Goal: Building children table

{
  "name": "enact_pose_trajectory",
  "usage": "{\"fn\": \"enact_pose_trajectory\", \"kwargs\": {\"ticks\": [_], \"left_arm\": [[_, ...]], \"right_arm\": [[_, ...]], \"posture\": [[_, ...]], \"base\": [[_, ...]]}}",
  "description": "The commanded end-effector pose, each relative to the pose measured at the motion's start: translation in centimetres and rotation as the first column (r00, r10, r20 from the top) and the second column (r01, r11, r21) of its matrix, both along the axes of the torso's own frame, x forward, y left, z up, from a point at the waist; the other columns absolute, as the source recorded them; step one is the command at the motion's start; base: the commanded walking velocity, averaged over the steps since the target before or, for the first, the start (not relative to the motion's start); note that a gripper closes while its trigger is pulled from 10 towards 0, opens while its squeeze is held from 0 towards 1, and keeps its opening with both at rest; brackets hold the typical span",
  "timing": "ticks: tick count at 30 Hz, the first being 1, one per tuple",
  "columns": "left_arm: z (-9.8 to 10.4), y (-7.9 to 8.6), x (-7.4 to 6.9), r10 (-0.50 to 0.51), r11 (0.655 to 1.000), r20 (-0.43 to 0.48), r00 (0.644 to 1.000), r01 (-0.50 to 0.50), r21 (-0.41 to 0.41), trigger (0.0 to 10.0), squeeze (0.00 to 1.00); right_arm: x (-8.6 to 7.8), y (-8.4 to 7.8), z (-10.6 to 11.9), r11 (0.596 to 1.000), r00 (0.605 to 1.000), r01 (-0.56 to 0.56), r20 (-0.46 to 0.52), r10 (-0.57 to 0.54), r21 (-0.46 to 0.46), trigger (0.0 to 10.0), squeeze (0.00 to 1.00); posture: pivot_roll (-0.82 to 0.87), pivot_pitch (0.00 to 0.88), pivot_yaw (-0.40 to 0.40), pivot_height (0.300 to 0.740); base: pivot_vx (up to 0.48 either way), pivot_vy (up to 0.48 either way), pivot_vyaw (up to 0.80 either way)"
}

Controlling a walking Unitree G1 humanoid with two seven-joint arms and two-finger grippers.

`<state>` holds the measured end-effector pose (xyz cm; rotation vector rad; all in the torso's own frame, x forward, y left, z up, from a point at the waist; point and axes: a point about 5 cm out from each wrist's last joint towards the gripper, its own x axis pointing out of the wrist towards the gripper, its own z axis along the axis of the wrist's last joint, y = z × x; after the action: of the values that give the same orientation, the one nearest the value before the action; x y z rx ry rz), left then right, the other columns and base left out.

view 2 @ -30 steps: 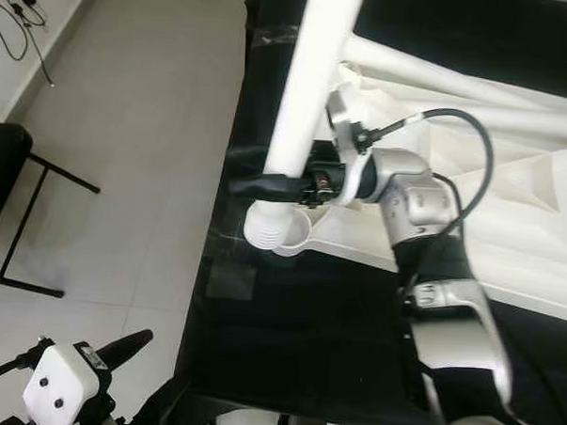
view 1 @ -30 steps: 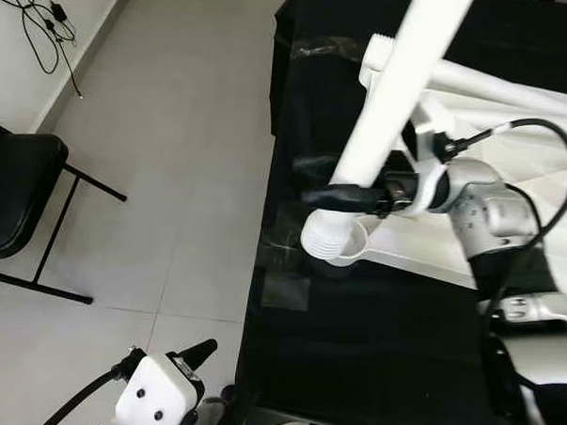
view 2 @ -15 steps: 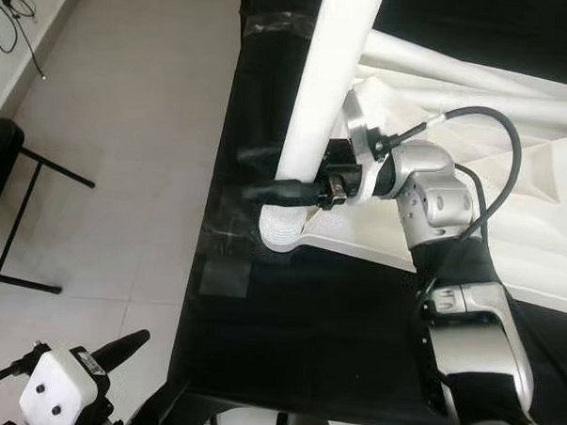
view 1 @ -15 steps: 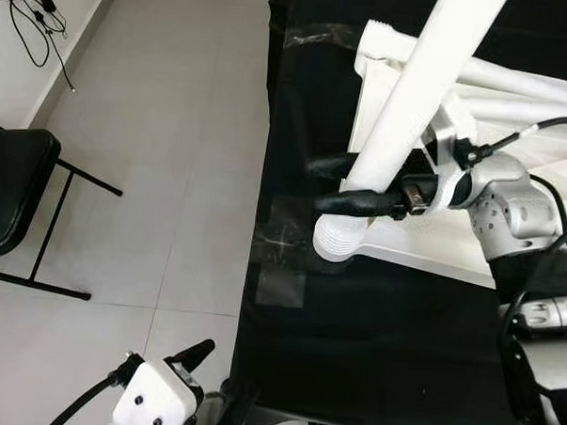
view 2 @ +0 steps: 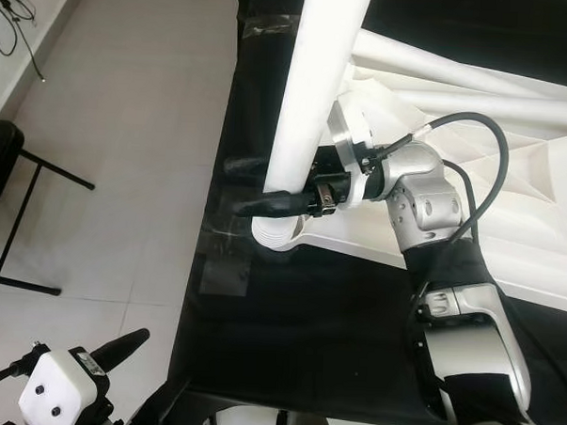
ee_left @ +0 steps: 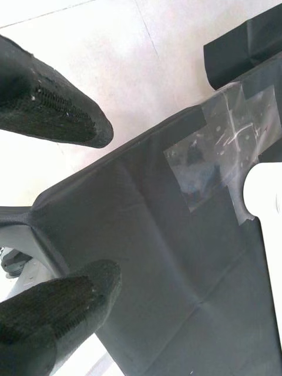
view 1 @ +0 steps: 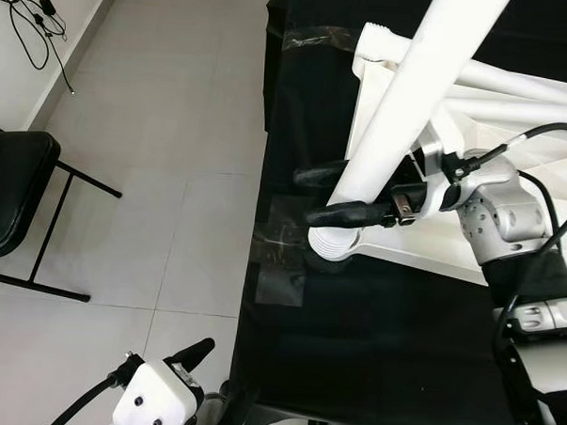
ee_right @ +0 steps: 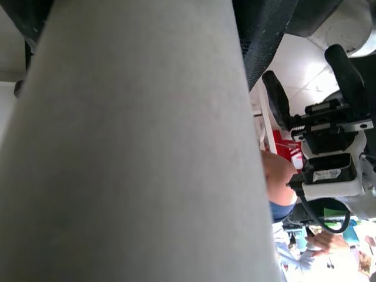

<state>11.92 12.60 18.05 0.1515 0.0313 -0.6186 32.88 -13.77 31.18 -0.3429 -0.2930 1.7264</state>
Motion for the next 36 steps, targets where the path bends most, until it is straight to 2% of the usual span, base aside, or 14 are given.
{"fn": "enact_pose_trajectory", "kwargs": {"ticks": [1, 6, 8, 10, 14, 25, 29, 31, 36], "left_arm": [[-0.1, -0.1, -0.3, -0.008, 1.0, -0.006, 1.0, 0.008, 0.017, 10.0, 0.0], [-0.1, -0.1, -0.3, -0.008, 1.0, -0.006, 1.0, 0.008, 0.017, 10.0, 0.0], [-0.1, -0.1, -0.4, -0.008, 1.0, -0.005, 1.0, 0.008, 0.016, 10.0, 0.0], [-0.1, -0.1, -0.4, -0.008, 1.0, -0.005, 1.0, 0.008, 0.016, 10.0, 0.0], [-0.1, -0.1, -0.4, -0.012, 1.0, -0.005, 1.0, 0.012, 0.017, 10.0, 0.0], [-0.1, -0.1, -0.5, -0.015, 1.0, -0.006, 1.0, 0.015, 0.019, 10.0, 0.0], [-0.1, 0.0, -0.5, -0.015, 1.0, -0.006, 1.0, 0.015, 0.021, 10.0, 0.0], [-0.1, 0.1, -0.6, -0.012, 1.0, -0.005, 1.0, 0.012, 0.022, 10.0, 0.0], [-0.1, -0.1, -0.5, -0.014, 1.0, -0.005, 1.0, 0.014, 0.022, 10.0, 0.0]], "right_arm": [[0.6, 0.1, -2.2, 0.998, 0.996, 0.018, -0.087, -0.024, -0.063, 10.0, 0.0], [0.6, 0.1, -2.2, 0.998, 0.996, 0.018, -0.087, -0.024, -0.063, 10.0, 0.0], [1.2, -0.6, -1.7, 0.998, 0.992, 0.055, -0.116, -0.057, -0.015, 10.0, 0.0], [1.2, -0.6, -1.7, 0.998, 0.992, 0.055, -0.116, -0.057, -0.015, 10.0, 0.0], [1.8, -1.7, -1.7, 0.995, 0.986, 0.103, -0.13, -0.101, 0.011, 10.0, 0.0], [2.0, -2.0, -1.8, 0.992, 0.984, 0.123, -0.129, -0.121, 0.009, 10.0, 0.0], [1.6, -1.5, -2.4, 0.994, 0.99, 0.108, -0.091, -0.111, -0.033, 10.0, 0.0], [0.6, -1.1, -3.5, 0.991, 0.996, 0.08, -0.032, -0.084, -0.104, 10.0, 0.0], [-0.6, -1.0, -4.5, 0.988, 0.998, 0.043, -0.037, -0.049, -0.148, 10.0, 0.0]], "posture": [[0.11, 0.439, -0.009, 0.74], [0.11, 0.439, -0.009, 0.74], [0.11, 0.439, -0.01, 0.74], [0.11, 0.439, -0.01, 0.74], [0.11, 0.442, -0.005, 0.74], [0.11, 0.443, -0.005, 0.74], [0.11, 0.443, -0.008, 0.74], [0.11, 0.443, -0.008, 0.74], [0.1, 0.435, -0.002, 0.74]], "base": [[0.0, 0.0, 0.0], [0.0, 0.0, 0.0], [0.0, 0.0, 0.0], [0.0, 0.0, 0.0], [0.0, 0.0, 0.0], [0.0, 0.0, 0.0], [0.0, 0.0, 0.0], [0.0, 0.0, 0.0], [0.0, 0.0, 0.0]]}}
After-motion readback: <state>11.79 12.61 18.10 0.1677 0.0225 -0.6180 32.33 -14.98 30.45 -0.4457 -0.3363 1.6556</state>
